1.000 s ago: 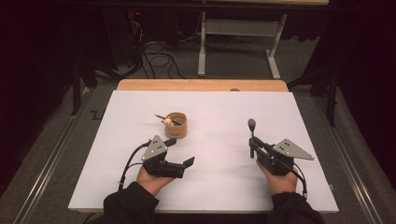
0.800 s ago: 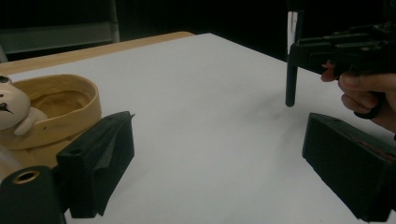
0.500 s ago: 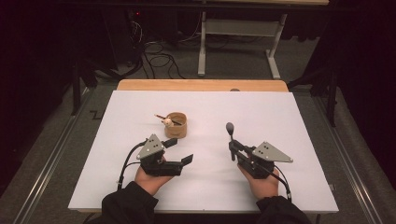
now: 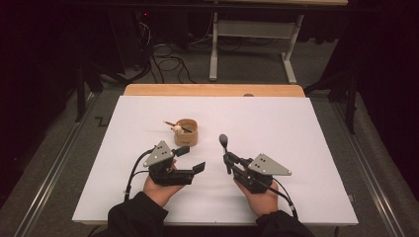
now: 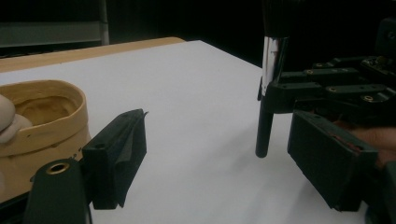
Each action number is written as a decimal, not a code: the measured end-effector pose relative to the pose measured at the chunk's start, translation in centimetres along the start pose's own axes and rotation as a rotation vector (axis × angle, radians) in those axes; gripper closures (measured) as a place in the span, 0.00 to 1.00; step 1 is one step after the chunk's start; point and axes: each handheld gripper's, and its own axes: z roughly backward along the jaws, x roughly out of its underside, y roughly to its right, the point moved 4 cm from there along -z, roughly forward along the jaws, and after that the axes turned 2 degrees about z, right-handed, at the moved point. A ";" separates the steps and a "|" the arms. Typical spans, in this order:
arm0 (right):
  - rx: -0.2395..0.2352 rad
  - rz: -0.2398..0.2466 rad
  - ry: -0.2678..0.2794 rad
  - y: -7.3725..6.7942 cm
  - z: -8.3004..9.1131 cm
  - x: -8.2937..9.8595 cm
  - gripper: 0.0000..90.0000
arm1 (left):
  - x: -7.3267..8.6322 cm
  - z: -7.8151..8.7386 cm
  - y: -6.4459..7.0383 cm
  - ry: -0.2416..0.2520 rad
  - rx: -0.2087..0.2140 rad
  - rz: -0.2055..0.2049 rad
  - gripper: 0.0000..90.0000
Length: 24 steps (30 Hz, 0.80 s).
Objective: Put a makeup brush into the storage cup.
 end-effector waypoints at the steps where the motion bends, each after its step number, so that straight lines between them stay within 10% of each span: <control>1: -0.006 0.000 0.000 -0.2 -0.1 0.0 0.89 | 0.0 0.0 0.0 0.001 0.004 0.002 0.24; 24: -0.094 0.031 0.035 -3.1 -1.7 0.1 0.89 | -0.6 0.0 1.1 0.042 0.090 0.013 0.52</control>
